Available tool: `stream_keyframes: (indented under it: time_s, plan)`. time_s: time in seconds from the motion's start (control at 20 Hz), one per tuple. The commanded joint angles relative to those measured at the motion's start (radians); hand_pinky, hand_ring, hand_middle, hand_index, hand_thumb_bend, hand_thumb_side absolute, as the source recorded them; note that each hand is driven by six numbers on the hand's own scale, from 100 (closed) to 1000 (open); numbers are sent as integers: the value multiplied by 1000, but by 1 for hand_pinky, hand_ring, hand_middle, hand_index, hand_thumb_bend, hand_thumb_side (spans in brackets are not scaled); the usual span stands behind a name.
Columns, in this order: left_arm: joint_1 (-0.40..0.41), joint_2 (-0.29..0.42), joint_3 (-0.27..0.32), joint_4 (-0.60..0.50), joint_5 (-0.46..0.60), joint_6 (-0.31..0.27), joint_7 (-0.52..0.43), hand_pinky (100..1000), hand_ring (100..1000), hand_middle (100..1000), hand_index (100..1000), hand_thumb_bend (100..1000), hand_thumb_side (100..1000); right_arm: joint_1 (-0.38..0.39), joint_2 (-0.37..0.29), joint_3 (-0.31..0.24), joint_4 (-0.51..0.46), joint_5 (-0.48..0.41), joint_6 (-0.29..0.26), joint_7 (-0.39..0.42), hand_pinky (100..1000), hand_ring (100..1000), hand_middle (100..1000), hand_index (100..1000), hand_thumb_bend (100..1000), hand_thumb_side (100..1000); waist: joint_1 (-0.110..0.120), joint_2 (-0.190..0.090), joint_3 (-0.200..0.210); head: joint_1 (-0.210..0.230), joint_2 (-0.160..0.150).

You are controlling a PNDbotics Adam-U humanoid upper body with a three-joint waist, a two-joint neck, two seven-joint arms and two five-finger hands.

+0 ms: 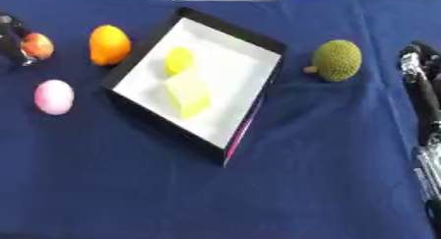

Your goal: Pick up objects on the table and place them in the box.

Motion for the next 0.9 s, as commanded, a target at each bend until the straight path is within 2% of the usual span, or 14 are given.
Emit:
stream_keyframes:
  time_s: [0.05,0.2,0.35,0.4,0.45,0.6,0.7,0.9]
  plan:
    - [-24,17,10,-4,-8,3,10,763,812,772,738,267,100,-13,-12,-2,-26,-3,-1,4,984,846,805,900,100,735,-11,-4,-1,4,-10]
    - [-23,15,9,-5,-14,11,40,727,778,723,629,238,100,-13,-11,-1,-25,-3,-1,5,984,846,805,900,100,736,-10,-5,-1,5,-7]
    - [-31,13,15,-32,-3,22,85,703,753,687,567,201,100,-12,-12,-1,-24,-2,-1,7,984,846,805,900,100,735,-8,-9,1,6,-2]
    - [-35,15,13,-52,4,21,96,697,746,681,547,100,371,-11,-13,-1,-24,-2,-2,7,984,846,805,900,100,740,-7,-10,3,7,0]
    - [-42,17,7,-77,11,14,104,694,742,670,538,209,100,-10,-14,-1,-23,-2,-2,8,984,846,804,900,100,734,-5,-12,4,7,3]
    - [-59,30,-29,-197,32,-17,109,688,737,662,529,240,100,-8,-17,1,-22,0,-2,10,984,846,804,900,100,734,-2,-17,8,9,7]
    - [-74,29,-70,-322,55,-53,96,685,732,654,524,235,100,-5,-20,1,-21,1,-2,11,984,846,804,900,100,733,0,-20,11,10,10]
    - [-109,-16,-178,-557,137,-106,9,687,731,659,530,236,100,-3,-22,-2,-21,3,-3,9,985,847,806,900,100,727,3,-27,14,9,11]
